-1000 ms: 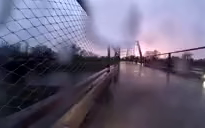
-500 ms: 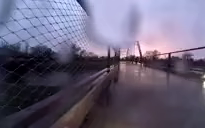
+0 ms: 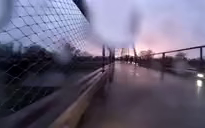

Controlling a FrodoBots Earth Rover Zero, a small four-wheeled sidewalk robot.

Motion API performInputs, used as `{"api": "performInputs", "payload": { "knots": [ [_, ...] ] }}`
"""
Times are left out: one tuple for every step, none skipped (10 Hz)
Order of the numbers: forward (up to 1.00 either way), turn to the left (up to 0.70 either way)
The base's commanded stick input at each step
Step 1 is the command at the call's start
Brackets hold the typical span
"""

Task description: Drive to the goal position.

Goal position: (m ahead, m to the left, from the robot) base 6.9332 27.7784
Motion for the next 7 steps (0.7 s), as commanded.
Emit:
{"api": "performInputs", "payload": {
  "knots": [
    [0.00, -0.70],
    [0.00, -0.36],
    [0.00, -0.70],
    [0.00, -0.70],
    [0.00, -0.70],
    [0.00, -0.70],
    [0.00, -0.70]
  ]
}}
